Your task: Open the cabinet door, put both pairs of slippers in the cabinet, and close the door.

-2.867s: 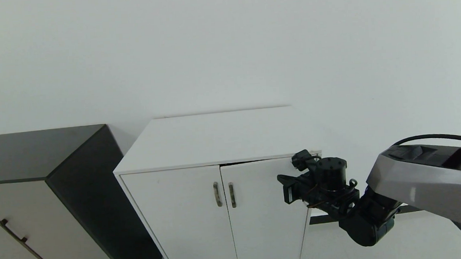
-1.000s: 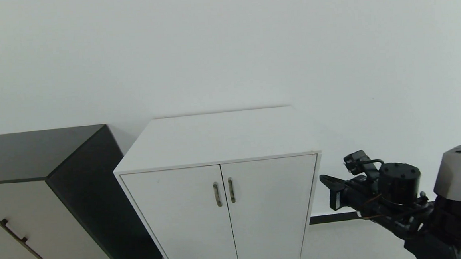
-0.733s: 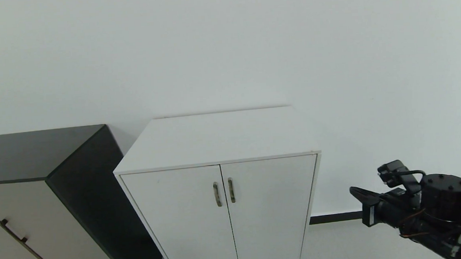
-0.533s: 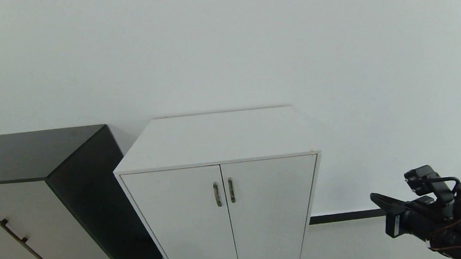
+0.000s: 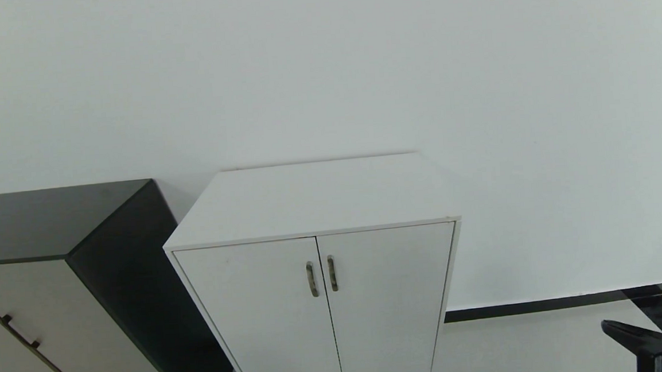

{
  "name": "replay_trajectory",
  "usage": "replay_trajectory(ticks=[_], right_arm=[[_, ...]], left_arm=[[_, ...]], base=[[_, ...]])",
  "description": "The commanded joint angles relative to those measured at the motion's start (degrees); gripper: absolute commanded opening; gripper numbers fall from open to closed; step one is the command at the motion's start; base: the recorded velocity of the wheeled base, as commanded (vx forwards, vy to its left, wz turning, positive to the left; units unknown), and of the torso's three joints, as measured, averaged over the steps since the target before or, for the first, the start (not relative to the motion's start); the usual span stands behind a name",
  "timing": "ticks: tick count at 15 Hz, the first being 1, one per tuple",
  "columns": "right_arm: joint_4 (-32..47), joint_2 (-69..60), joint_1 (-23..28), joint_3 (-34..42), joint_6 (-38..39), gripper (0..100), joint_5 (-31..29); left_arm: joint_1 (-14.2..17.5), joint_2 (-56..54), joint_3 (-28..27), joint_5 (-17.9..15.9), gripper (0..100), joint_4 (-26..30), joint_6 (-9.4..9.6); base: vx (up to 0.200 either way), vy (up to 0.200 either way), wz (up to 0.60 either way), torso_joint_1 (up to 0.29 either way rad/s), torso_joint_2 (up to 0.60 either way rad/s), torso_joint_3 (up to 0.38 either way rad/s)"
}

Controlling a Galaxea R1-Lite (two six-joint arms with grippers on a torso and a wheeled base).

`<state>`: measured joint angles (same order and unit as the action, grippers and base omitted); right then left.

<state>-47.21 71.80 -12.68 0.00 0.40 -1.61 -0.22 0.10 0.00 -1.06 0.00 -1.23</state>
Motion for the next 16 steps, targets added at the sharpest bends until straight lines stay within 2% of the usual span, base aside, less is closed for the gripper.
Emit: replay_trajectory(ticks=[1,5,9,16], right_arm=[[18.74,-22.85,0.20,0.00,0.30,0,1.52],[33.85,-37.35,0.20,0.00,0.74,0,1.52],[45.54,-47.98,-0.07,-0.09,0.92,0,2.05],[47.21,-58.62,0.20,0.00,-1.02,0,2.14]], left_arm=[[0.04,-0.01,0.00,0.01,0,0.00,0.00],[-0.04,-0.01,0.00,0.01,0,0.00,0.09],[0.04,-0.01,0.00,0.01,0,0.00,0.09],[-0.04,-0.01,0.00,0.01,0,0.00,0.09]], base=[[0.000,0.000,0.00,0.000,0.00,0.000],[0.000,0.000,0.00,0.000,0.00,0.000],[0.000,0.000,0.00,0.000,0.00,0.000],[0.000,0.000,0.00,0.000,0.00,0.000]])
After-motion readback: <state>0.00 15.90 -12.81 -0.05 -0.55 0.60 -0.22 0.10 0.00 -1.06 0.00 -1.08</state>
